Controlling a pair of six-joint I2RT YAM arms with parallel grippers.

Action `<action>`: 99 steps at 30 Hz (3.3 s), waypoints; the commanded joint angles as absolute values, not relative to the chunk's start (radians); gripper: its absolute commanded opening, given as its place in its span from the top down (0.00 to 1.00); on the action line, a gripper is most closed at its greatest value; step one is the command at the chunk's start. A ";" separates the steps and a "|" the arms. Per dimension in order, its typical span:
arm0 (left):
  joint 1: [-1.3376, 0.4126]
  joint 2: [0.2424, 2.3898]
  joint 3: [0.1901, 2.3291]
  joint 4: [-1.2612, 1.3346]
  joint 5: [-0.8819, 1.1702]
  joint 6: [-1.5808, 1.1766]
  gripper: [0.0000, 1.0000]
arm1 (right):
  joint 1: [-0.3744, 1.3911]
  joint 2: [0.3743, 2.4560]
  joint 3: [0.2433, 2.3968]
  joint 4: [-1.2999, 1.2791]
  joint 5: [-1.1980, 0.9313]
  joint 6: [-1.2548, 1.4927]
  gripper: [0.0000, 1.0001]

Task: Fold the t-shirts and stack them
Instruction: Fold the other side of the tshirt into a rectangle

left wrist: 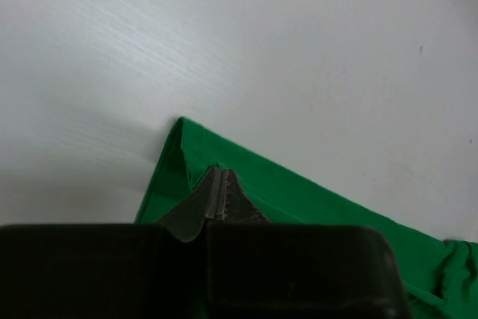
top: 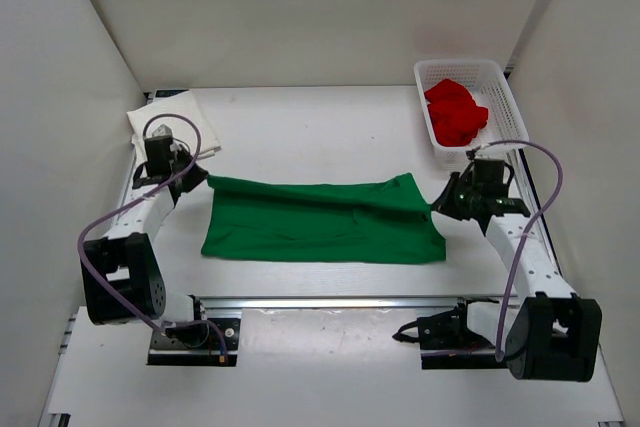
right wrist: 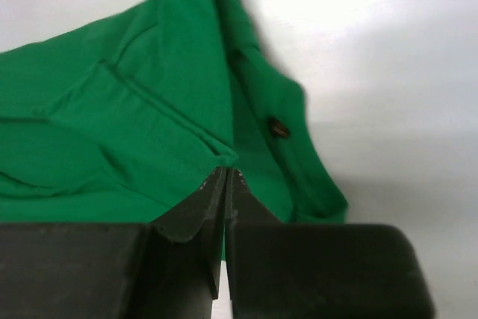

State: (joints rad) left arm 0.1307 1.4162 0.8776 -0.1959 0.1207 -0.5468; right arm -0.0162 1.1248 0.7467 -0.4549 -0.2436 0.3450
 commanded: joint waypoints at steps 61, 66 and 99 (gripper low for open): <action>-0.471 1.060 0.305 0.294 0.097 -0.796 0.68 | 0.614 1.338 0.747 -0.264 0.121 0.471 1.00; -0.474 1.068 0.308 0.308 0.103 -0.805 0.68 | 0.670 1.217 0.609 -0.247 0.033 0.563 1.00; -0.232 1.592 0.603 0.406 0.305 -0.825 0.67 | 0.058 1.452 0.724 0.153 -0.167 0.427 0.65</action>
